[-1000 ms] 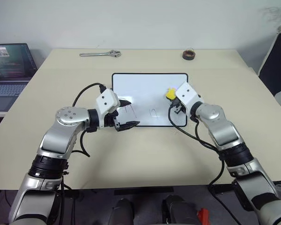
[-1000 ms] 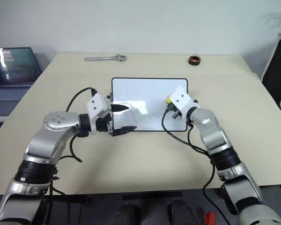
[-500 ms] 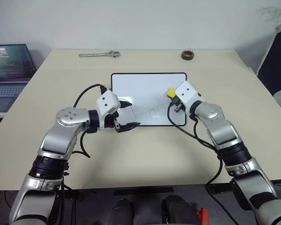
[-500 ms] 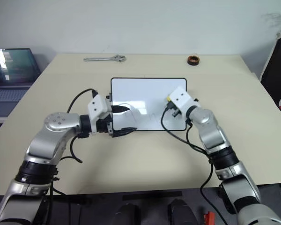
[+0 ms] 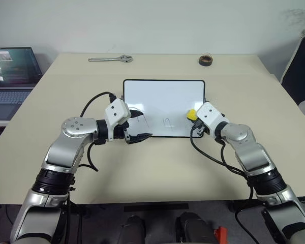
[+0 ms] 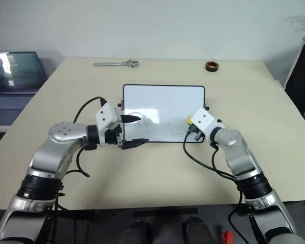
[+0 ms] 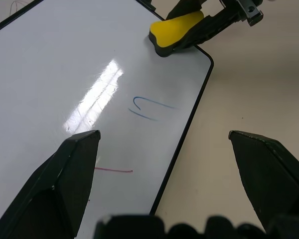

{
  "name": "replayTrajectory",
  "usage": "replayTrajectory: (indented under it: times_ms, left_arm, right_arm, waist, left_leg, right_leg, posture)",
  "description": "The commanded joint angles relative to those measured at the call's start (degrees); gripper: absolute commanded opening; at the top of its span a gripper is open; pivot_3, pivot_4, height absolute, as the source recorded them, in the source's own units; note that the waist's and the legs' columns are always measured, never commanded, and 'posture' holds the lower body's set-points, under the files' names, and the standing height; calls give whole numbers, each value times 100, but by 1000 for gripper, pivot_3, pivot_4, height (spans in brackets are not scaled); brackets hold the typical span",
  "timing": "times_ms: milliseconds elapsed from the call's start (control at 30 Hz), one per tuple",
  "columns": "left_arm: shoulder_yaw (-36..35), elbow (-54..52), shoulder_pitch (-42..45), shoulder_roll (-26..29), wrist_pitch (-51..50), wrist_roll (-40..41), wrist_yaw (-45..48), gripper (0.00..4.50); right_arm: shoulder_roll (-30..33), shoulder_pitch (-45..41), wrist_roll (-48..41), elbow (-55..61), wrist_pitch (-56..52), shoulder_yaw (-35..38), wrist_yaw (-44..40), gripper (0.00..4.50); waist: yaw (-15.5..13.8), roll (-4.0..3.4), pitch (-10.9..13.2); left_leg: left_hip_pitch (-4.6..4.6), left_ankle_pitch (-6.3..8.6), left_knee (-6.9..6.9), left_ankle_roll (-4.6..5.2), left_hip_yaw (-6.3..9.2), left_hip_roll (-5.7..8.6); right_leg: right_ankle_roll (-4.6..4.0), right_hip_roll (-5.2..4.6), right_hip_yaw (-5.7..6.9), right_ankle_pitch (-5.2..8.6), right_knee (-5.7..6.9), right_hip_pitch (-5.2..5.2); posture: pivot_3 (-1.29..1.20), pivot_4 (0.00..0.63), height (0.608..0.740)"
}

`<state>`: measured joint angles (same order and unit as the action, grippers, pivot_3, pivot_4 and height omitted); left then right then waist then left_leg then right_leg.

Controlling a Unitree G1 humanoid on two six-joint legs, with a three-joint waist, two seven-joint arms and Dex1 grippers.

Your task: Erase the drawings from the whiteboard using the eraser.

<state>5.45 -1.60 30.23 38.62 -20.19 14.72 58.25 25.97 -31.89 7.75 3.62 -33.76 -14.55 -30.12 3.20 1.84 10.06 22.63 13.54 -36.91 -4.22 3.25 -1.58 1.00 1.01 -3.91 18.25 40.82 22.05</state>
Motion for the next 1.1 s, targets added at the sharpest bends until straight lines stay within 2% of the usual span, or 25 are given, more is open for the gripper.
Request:
replayTrajectory:
  times_ms: [33,200,300,400,567,733,933,1100]
  left_arm:
    - [-62,-47,53,9,117,-5,22,4500]
    - [-303,-150,-163,25,-20,111,-176,4500]
    - [-764,-298,-576,10,-134,393,-384,4500]
    - [-1186,-464,-1102,60,-53,541,-535,4500]
    - [-1714,-714,-1931,14,466,608,-657,4500]
    - [-1897,-961,-2504,-47,599,722,-710,4500]
    - [-2004,-1203,-2939,-157,715,775,-859,4500]
    - [-1912,-1378,-2923,-137,536,796,-997,4500]
  right_arm:
    - [1,152,-42,-53,-367,111,-23,1192]
    - [-226,337,-455,295,-467,583,70,1192]
    - [-605,335,-1119,776,-248,1162,34,1192]
    - [-630,576,-1634,1320,55,1457,-272,1179]
    - [19,1411,-2206,2262,-56,1484,-993,1176]
    - [451,2114,-2461,2709,-27,1386,-1267,1176]
    - [540,2582,-2630,2732,141,1211,-1413,1176]
    - [223,2156,-2449,2470,317,975,-1114,1176]
  waist:
    - [0,0,0]
    - [-1,0,1]
    - [17,-1,7]
    - [26,-8,20]
    - [-24,-8,20]
    - [-52,-7,20]
    - [-50,-7,20]
    - [-40,-7,20]
  left_leg:
    - [0,0,0,0,0,0]
    - [5,0,3,0,2,0]
    - [7,0,4,0,1,-3]
    - [23,1,12,0,0,-10]
    - [29,3,44,-1,10,-19]
    - [29,3,54,0,12,-17]
    - [22,3,62,0,10,-14]
    - [21,3,62,0,7,-12]
  right_leg:
    - [0,0,0,0,0,0]
    - [0,0,1,0,-7,1]
    - [0,-1,0,0,-7,4]
    - [-3,-3,-3,0,-6,26]
    - [-6,-18,10,2,-54,20]
    - [-3,-28,15,1,-79,9]
    - [-3,-19,15,1,-82,7]
    - [-3,-18,12,1,-83,7]
  posture:
    - [0,150,740]
    - [0,150,740]
    - [0,150,740]
    - [0,150,740]
    - [0,150,740]
    - [0,150,740]
    - [0,150,740]
    - [0,150,740]
